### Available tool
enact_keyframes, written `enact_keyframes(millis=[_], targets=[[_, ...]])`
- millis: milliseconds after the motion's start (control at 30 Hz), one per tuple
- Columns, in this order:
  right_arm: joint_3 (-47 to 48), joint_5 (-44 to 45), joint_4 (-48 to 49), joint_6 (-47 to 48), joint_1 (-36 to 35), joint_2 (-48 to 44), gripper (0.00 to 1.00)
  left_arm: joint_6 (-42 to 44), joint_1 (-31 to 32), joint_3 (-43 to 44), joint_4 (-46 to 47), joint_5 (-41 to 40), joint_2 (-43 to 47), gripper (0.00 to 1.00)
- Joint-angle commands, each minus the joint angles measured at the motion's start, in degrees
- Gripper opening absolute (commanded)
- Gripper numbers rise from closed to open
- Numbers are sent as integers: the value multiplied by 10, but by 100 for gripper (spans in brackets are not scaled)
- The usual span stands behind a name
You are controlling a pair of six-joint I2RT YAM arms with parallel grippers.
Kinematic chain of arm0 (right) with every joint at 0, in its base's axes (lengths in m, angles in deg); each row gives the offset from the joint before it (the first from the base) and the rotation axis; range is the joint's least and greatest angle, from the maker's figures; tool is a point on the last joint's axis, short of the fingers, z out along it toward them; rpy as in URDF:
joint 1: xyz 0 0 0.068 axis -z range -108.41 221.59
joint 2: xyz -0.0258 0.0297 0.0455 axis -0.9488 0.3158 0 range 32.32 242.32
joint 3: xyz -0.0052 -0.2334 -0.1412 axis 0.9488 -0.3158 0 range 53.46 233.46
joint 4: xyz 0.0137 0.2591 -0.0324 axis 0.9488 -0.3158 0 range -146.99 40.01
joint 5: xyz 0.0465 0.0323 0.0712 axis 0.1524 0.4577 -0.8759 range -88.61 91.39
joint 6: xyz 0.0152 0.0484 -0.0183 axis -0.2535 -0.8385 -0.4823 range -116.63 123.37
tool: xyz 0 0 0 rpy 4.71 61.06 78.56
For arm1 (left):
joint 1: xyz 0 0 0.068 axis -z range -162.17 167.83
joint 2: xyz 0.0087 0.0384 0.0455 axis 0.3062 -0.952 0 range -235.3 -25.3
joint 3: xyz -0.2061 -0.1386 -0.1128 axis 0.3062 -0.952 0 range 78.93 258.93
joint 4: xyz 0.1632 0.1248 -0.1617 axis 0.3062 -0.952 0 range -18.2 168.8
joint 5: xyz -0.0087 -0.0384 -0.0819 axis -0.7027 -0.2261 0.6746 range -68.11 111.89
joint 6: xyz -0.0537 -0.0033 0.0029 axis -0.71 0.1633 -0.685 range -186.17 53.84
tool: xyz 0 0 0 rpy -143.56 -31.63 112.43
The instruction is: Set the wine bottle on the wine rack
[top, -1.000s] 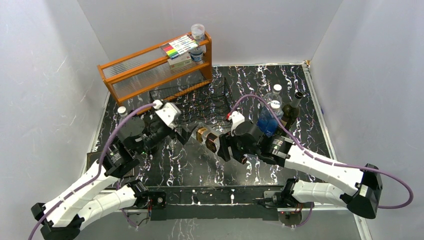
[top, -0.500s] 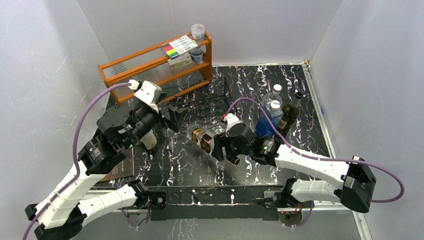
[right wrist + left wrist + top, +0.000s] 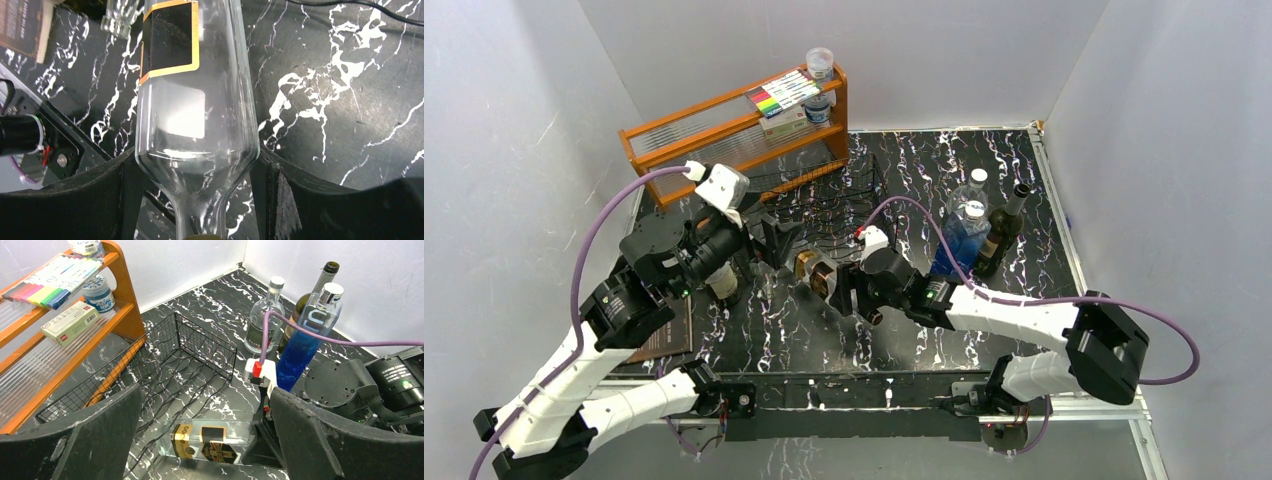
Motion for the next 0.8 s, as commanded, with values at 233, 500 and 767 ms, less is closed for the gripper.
enact_keyframes(millis=[233,500,767], targets=[[-3,88,290,-35,-10,23,0,-2,-2,14,-5,17,1,98],[-10,148,407,-9,-28,79,0,-5,-2,16,-14,17,-5,98],[53,210,464,18,-36,175,0,-10,-2,24,-27,17,-10,98]])
